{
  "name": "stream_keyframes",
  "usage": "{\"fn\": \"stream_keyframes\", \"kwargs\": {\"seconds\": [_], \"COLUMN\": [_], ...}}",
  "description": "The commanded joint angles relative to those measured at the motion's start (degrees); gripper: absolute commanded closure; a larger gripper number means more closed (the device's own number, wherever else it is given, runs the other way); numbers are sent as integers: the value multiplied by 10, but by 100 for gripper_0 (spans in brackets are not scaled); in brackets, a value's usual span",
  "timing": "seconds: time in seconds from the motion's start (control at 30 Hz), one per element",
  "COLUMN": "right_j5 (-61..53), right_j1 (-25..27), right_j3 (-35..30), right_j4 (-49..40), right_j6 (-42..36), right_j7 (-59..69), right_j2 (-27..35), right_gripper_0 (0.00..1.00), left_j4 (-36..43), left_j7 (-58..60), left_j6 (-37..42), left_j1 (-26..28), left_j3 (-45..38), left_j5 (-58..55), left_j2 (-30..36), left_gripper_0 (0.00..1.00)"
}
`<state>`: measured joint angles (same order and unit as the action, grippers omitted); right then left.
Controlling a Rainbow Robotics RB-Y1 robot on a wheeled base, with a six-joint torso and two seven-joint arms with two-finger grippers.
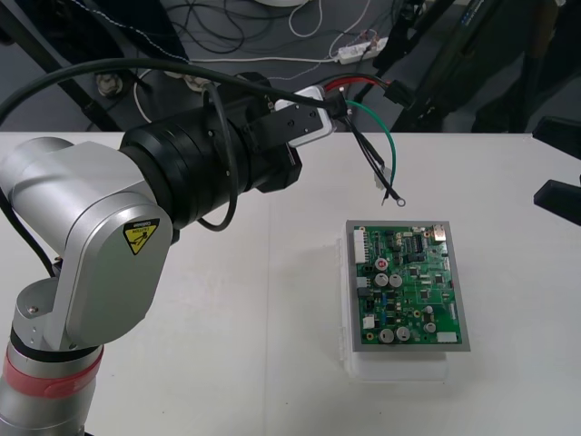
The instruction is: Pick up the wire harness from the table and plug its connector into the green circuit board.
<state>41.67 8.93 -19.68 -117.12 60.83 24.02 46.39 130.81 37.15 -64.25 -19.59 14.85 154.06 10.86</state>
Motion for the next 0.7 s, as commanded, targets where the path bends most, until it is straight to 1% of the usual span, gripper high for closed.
{"fn": "stream_keyframes", "kwargs": {"seconds": [0.03,0.2,0.3,0.37,0.57,0.7], "right_j5": [-10,-9,-9,10,75,78], "right_j1": [34,45,50,50,50,50], "right_j3": [10,33,54,62,62,62], "right_j4": [-51,-75,-93,-103,-126,-134], "right_j6": [-40,-90,-117,-133,-153,-159], "right_j7": [30,36,36,36,43,49], "right_j2": [-9,-14,-31,-51,-99,-111], "right_gripper_0": [0,0,0,0,0,0], "left_j4": [7,7,7,5,5,5], "left_j7": [27,28,28,29,33,34], "left_j6": [50,50,54,57,62,64], "left_j1": [-16,-16,-16,-16,-16,-16], "left_j3": [16,22,26,32,35,36], "left_j5": [3,4,4,4,3,4], "left_j2": [-16,-16,-16,-16,-16,-16], "left_gripper_0": [100,100,100,100,100,100]}}
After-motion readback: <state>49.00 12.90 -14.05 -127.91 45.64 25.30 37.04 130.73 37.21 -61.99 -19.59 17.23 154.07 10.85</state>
